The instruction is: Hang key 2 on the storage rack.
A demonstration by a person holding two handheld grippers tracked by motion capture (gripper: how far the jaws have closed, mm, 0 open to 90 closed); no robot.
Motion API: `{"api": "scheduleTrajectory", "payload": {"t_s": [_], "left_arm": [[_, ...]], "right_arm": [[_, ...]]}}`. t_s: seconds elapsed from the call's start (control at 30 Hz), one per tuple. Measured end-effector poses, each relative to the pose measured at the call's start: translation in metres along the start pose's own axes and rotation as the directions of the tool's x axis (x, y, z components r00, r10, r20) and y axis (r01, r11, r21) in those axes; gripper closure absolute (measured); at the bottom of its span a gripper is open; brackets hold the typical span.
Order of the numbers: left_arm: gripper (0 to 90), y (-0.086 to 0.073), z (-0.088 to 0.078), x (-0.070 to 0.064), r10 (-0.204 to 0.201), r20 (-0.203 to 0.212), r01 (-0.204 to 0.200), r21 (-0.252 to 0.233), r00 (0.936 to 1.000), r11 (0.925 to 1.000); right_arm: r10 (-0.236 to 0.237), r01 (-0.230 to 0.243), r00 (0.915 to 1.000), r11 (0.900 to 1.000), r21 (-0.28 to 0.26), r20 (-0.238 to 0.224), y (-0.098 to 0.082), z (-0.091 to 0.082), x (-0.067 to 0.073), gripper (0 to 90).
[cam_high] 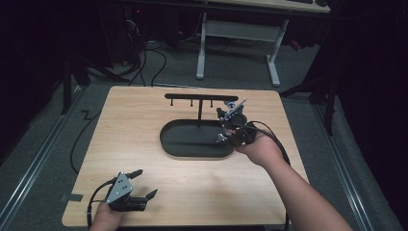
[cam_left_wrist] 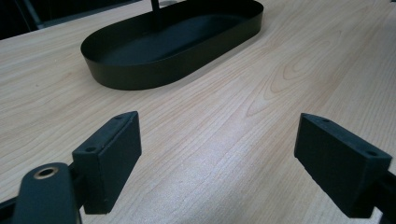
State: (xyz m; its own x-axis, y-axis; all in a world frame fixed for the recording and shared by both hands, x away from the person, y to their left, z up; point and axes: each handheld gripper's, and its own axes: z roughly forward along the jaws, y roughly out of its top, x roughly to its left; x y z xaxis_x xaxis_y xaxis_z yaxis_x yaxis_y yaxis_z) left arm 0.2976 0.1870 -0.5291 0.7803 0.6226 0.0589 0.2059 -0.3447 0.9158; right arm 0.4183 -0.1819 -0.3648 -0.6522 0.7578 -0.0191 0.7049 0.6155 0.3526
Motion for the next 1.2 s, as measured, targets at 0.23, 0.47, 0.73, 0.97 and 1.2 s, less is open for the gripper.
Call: {"api": "scheduleTrajectory", "payload": {"t_s": [0.23, 0.47, 0.73, 0.97, 1.2], "left_arm": [[15.6, 0.000, 0.000, 0.000, -0.001, 0.002, 0.001, 0.001, 1.0000, 1.0000], [15.6, 0.000, 0.000, 0.000, -0.001, 0.006, 0.001, 0.001, 1.0000, 1.0000], [15.6, 0.000, 0.000, 0.000, 0.003, 0.008, -0.003, 0.002, 1.0000, 1.0000], [15.6, 0.000, -0.001, 0.000, 0.003, 0.008, -0.003, 0.000, 1.0000, 1.0000], [15.6, 0.000, -0.001, 0.000, 0.002, 0.010, -0.002, -0.003, 1.0000, 1.0000]], "right_arm": [[0.022, -0.022, 0.9997, 1.000, -0.012, -0.009, 0.017, -0.004, -0.004, 85.2], [0.045, -0.044, 0.9990, 0.999, -0.022, 0.008, 0.034, -0.012, -0.011, 85.2], [0.058, -0.057, 0.9978, 0.997, -0.045, 0.031, 0.051, -0.017, -0.021, 85.2], [0.071, -0.068, 0.9969, 0.996, -0.065, 0.036, 0.065, -0.020, -0.026, 85.1], [0.074, -0.070, 0.9959, 0.995, -0.074, 0.052, 0.077, -0.021, -0.028, 85.1]]}}
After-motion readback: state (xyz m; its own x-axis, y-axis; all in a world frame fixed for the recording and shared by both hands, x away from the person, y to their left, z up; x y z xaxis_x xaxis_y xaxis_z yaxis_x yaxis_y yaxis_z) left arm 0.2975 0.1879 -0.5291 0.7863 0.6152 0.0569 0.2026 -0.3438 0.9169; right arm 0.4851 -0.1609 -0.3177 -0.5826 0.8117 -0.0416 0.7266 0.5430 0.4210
